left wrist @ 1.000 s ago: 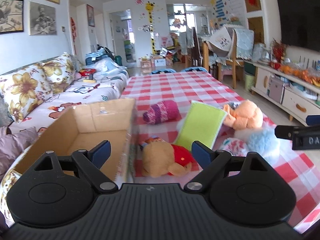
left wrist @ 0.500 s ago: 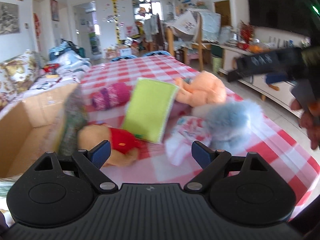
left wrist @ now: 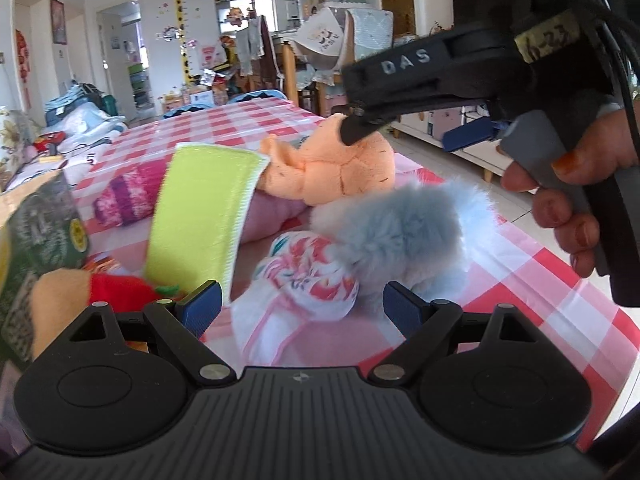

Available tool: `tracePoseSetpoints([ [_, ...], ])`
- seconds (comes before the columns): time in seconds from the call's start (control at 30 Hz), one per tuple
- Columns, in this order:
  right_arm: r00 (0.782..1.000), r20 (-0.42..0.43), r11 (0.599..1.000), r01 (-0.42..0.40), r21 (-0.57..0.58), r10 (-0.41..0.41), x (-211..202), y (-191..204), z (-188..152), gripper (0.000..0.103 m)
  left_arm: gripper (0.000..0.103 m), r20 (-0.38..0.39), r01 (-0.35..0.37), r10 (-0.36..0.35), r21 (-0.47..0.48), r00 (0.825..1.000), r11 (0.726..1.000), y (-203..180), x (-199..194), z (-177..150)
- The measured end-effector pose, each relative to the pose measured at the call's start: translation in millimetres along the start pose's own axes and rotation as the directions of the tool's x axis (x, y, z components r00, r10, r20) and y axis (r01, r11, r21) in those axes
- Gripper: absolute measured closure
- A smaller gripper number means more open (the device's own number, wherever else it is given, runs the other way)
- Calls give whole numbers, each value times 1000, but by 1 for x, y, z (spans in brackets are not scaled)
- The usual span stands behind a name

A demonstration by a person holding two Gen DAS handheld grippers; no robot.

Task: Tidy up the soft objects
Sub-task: 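Reach the right tool to the orange plush doll and close on it, then lift the orange plush doll with the right tool while the left tool reaches toward the white fluffy toy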

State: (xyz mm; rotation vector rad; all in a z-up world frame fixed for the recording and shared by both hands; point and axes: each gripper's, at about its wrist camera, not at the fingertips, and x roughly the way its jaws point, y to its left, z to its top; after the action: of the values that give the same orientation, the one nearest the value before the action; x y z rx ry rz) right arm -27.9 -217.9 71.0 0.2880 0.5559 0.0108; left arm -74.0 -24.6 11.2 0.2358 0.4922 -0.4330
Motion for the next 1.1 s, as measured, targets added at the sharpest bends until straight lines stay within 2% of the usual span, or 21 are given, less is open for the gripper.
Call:
tracePoseSetpoints([
  [0.2, 999, -17, 998, -42, -53, 41, 14, 9, 6, 1, 0, 9, 32, -31, -6, 999, 999, 3, 2, 5],
  [0.53, 998, -44, 992, -49, -118, 44, 32, 16, 4, 3, 0, -10, 97, -97, -21, 995, 995, -6, 21, 12],
  [0.77, 998, -46, 991, -38, -131, 32, 33, 20, 5, 23, 0, -26, 127, -128, -43, 991, 991, 0, 28, 15],
  [0.93, 998, -50, 989, -34, -145, 27, 32, 25, 5, 30, 1, -24, 147, -148, -49, 989, 988, 3, 31, 15],
  [1.1, 998, -50, 987, -36, -155, 29, 28, 29, 7, 33, 15, -12, 158, -159, -56, 987, 986, 10, 30, 13],
])
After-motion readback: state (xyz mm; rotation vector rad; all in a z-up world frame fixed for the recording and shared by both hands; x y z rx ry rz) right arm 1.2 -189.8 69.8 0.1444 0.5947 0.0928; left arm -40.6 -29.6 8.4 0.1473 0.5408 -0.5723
